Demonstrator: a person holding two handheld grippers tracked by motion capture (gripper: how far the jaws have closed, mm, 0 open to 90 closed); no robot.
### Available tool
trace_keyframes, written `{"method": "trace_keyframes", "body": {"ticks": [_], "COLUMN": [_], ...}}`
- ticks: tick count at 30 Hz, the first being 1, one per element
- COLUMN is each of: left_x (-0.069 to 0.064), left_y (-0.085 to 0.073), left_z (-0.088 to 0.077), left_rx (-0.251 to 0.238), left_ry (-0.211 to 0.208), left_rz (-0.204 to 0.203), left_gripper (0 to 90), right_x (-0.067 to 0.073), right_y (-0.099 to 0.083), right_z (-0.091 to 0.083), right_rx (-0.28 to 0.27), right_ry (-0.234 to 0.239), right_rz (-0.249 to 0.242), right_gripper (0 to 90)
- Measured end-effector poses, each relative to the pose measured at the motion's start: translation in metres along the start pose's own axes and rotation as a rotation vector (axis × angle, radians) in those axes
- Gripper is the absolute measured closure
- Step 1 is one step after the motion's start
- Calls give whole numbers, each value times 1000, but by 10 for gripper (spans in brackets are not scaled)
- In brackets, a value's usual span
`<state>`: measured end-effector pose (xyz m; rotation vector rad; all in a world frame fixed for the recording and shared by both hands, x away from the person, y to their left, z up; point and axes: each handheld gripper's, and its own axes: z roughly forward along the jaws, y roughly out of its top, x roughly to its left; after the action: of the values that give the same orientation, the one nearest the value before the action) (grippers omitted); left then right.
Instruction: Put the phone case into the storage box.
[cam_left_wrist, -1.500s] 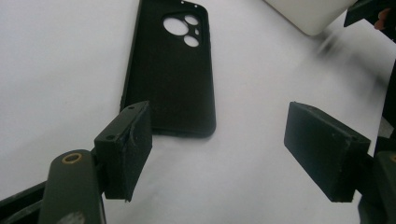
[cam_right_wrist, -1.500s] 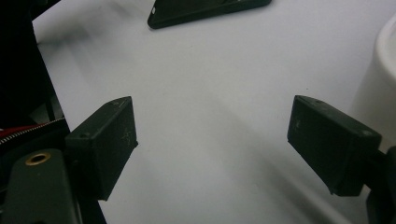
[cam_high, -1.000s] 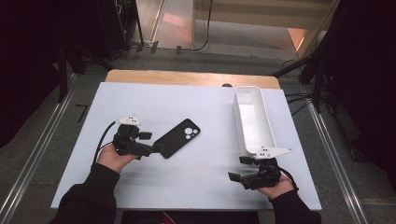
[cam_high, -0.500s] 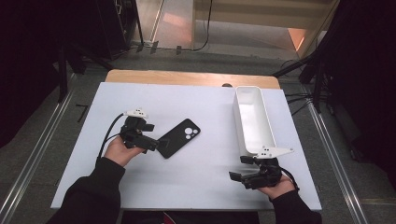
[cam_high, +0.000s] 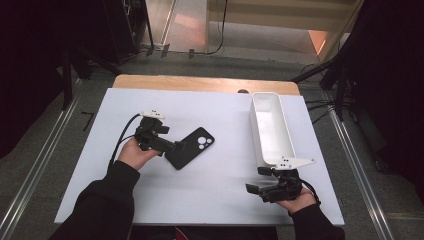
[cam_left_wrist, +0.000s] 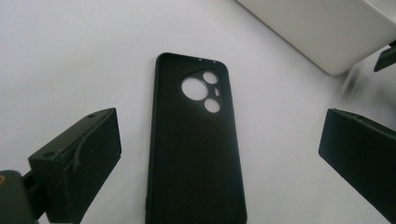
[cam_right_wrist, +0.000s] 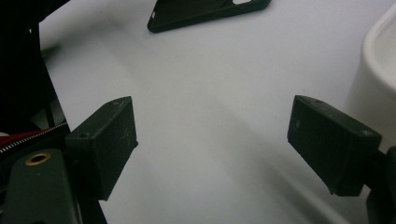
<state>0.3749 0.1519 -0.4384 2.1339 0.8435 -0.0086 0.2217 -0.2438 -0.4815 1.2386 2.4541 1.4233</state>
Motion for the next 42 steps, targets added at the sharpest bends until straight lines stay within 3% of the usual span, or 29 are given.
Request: {"method": "trace_keyframes", "body": {"ticks": [18,27,38,42], "left_x": [-5,-7,-11,-10], "left_y": [15,13,9,5], "left_z": [28,40,47,50], "left_rx": [-4,11,13,14], "left_ry": [36,40,75,85], "left_rz": [26,26,52,42], "left_gripper": [0,0,0,0], "right_x": [0,0,0,0], "right_y": [0,0,0,0], "right_z": [0,0,0,-1], "right_rx": [2,-1,-2,-1], "right_ry": [-2,-3,-4,-2], "right_rz": [2,2,-1,0], "right_gripper": [140,140,140,140]}}
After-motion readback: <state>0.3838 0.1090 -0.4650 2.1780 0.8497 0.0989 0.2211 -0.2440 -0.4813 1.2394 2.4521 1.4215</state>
